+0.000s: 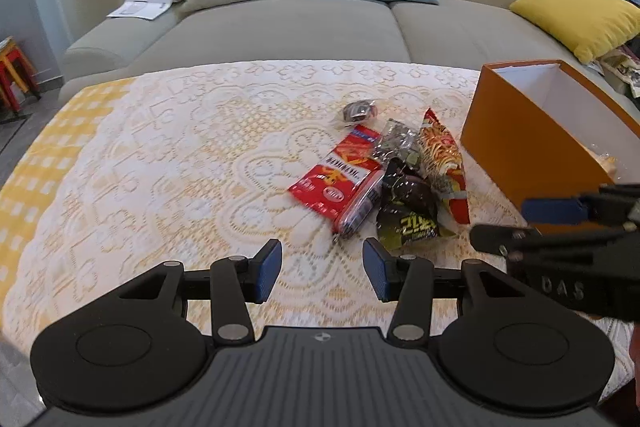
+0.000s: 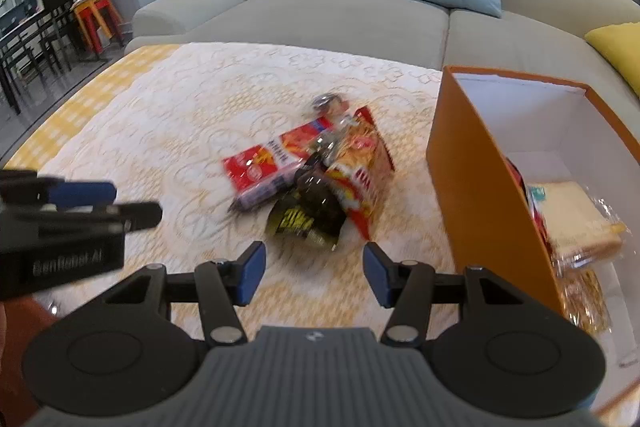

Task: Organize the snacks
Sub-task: 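Move both grippers back over the pile of remaining snacks, then grasp the pink sausage with the left gripper while the right gripper grasps the Mimi snack bag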

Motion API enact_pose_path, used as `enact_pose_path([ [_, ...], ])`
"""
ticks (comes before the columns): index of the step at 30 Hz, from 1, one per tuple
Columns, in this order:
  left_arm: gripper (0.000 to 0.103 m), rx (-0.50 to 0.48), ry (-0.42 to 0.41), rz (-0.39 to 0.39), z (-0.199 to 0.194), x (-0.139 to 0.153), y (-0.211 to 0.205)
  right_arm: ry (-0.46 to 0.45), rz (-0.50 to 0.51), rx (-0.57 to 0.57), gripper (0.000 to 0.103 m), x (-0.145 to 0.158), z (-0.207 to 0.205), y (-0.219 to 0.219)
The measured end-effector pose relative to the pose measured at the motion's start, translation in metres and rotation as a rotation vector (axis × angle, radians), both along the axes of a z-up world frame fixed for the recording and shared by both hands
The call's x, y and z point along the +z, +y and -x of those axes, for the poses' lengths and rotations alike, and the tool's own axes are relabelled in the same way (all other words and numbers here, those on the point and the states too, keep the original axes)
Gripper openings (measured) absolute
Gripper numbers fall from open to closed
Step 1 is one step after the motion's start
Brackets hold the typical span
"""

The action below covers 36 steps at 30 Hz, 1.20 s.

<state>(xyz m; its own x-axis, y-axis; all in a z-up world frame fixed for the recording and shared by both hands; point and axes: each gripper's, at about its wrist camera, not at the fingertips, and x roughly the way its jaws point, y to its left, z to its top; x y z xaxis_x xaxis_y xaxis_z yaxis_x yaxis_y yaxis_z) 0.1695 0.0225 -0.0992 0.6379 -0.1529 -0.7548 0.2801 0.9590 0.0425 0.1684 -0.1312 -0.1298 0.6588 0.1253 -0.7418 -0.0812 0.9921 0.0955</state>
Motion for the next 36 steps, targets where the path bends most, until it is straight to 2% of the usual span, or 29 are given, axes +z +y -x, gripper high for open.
enact_pose_path([
  [7, 0.055, -0.058, 0.011, 0.011, -0.034, -0.011, -0.011, -0.007, -0.012, -0.014, 0.052, -0.007, -0.043, -0.001],
  [9, 0.052, -0.071, 0.015, 0.016, -0.042, -0.016, -0.014, -0.011, -0.01, -0.01, 0.052, -0.01, -0.055, 0.001],
  [12, 0.052, -0.089, 0.034, 0.025, -0.054, -0.025, -0.017, -0.006, 0.015, -0.01, 0.046, -0.016, -0.071, 0.003],
  [16, 0.052, -0.134, 0.06, 0.024, -0.065, -0.039, -0.023, 0.009, -0.005, -0.019, 0.045, -0.024, -0.087, -0.004],
  [22, 0.052, -0.222, 0.059, -0.078, -0.074, -0.057, -0.041, 0.025, -0.007, -0.024, 0.046, -0.035, -0.1, -0.007],
  [26, 0.052, -0.3, 0.029, -0.188, -0.073, -0.066, -0.054, 0.034, -0.006, -0.032, 0.046, -0.041, -0.105, -0.012],
  [32, 0.043, -0.377, 0.03, -0.325, -0.071, -0.082, -0.068, 0.038, -0.023, -0.03, 0.047, -0.048, -0.107, -0.018],
  [36, 0.04, -0.389, 0.023, -0.35, -0.074, -0.084, -0.072, 0.041, -0.032, -0.024, 0.047, -0.05, -0.107, -0.02],
])
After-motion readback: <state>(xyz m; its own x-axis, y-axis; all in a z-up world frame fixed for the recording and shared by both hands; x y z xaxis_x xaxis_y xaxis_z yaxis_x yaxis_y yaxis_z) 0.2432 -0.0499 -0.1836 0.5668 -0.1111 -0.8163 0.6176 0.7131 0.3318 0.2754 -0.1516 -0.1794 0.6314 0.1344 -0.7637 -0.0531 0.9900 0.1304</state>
